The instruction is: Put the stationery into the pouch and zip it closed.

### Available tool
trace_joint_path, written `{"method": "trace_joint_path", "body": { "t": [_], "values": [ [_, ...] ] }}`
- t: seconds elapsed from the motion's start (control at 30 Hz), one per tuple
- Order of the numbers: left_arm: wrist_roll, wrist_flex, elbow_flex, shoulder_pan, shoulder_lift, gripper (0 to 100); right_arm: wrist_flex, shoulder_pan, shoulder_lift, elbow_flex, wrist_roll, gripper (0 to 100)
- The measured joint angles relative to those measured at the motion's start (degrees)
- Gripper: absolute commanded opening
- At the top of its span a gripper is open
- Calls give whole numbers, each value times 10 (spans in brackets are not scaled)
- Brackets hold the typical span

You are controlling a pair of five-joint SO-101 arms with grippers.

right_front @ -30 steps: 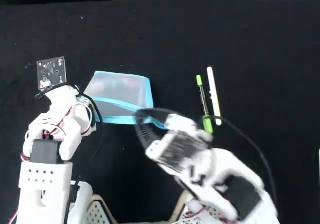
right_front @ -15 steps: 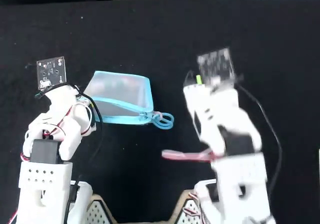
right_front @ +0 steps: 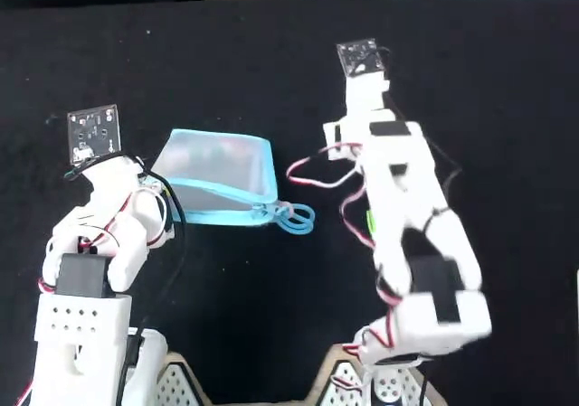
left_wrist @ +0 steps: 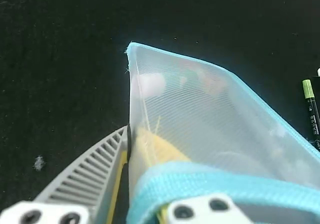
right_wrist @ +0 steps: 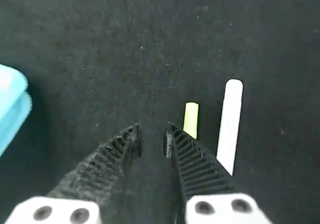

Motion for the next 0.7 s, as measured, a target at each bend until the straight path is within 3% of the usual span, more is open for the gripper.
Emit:
{"method": "trace_joint_path", "body": {
  "t": [0.3, 0.7],
  "values": [
    [0, 0, 0, 0, 0, 30, 91, 22, 104, -127, 0, 86],
    [0, 0, 0, 0, 0, 30, 105, 22, 160, -181, -1, 104]
  ]
}}
